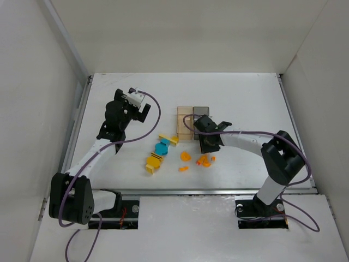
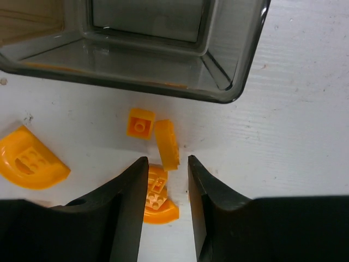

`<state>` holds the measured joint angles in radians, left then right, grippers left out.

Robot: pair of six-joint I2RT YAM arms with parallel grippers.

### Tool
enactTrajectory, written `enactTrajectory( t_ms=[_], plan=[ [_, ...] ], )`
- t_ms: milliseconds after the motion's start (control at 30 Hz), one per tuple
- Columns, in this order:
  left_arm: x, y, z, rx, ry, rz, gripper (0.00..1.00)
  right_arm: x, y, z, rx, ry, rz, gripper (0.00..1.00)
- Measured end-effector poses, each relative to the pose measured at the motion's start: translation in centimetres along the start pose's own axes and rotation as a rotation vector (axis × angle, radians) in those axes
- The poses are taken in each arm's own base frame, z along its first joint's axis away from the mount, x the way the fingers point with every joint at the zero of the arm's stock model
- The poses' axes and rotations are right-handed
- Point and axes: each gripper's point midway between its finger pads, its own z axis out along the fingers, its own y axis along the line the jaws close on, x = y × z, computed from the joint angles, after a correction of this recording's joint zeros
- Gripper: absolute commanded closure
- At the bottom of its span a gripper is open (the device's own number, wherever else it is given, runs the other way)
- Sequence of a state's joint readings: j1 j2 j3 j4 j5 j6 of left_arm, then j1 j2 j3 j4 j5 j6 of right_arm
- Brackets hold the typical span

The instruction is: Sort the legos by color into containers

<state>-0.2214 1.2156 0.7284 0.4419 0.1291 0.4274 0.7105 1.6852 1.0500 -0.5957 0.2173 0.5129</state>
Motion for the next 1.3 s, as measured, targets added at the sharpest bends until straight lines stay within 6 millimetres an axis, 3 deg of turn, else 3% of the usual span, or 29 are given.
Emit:
enactTrajectory(
  t_ms=[67, 167, 200, 267, 500, 600, 700, 833, 900, 967, 1033, 1200, 1300],
  plan=[
    [0.0, 0.0, 0.0, 0.001, 0.0, 0.0, 0.01, 0.0, -0.1, 0.4, 0.01, 0.0, -0.003, 0.62],
    [0.0, 0.0, 0.0, 0.001, 0.001, 0.0, 0.01, 0.0, 0.0, 1.1, 0.019, 0.006, -0.015, 0.81],
    [0.0, 0.0, 0.0, 0.001, 0.001, 0.0, 0.01, -0.3, 0.1, 1.2, 0.017, -0.002, -0.021, 0.92],
    [0.0, 0.0, 0.0, 0.001, 0.002, -0.001, 0.01, -0.5, 0.2, 1.3, 0.02, -0.008, -0.031, 1.0],
    [0.3, -0.1, 0.0, 0.005, 0.011, -0.003, 0.01, -0.6, 0.2, 0.8, 0.014, -0.02, -0.085, 1.0],
    [0.5, -0.2, -0.1, 0.007, 0.018, -0.004, 0.01, -0.9, 1.0, -1.3, -0.038, -0.053, -0.144, 1.0],
    [0.6, -0.3, -0.1, 0.012, 0.022, -0.005, 0.01, -2.8, 2.8, -5.7, -0.158, -0.172, -0.185, 1.0],
    [0.6, -0.6, -0.1, 0.026, 0.022, -0.02, 0.01, -8.9, 5.1, -11.4, -0.271, -0.392, -0.173, 1.0],
    [0.6, -0.8, -0.1, 0.029, 0.021, -0.036, 0.01, -12.4, 6.6, -12.3, -0.289, -0.458, -0.176, 1.0],
    [0.6, -0.8, -0.1, 0.03, 0.022, -0.051, 0.01, -15.4, 8.1, -11.4, -0.282, -0.485, -0.185, 1.0],
    [0.6, -0.9, -0.1, 0.031, 0.022, -0.063, 0.01, -16.6, 9.3, -8.9, -0.262, -0.469, -0.207, 1.0],
    [0.6, -1.0, -0.2, 0.033, 0.022, -0.078, 0.01, -14.5, 8.5, -1.5, -0.128, -0.311, -0.263, 1.0],
    [0.6, -1.1, -0.2, 0.033, 0.023, -0.085, 0.01, -13.8, 7.3, -0.2, -0.055, -0.27, -0.272, 0.95]
  ],
)
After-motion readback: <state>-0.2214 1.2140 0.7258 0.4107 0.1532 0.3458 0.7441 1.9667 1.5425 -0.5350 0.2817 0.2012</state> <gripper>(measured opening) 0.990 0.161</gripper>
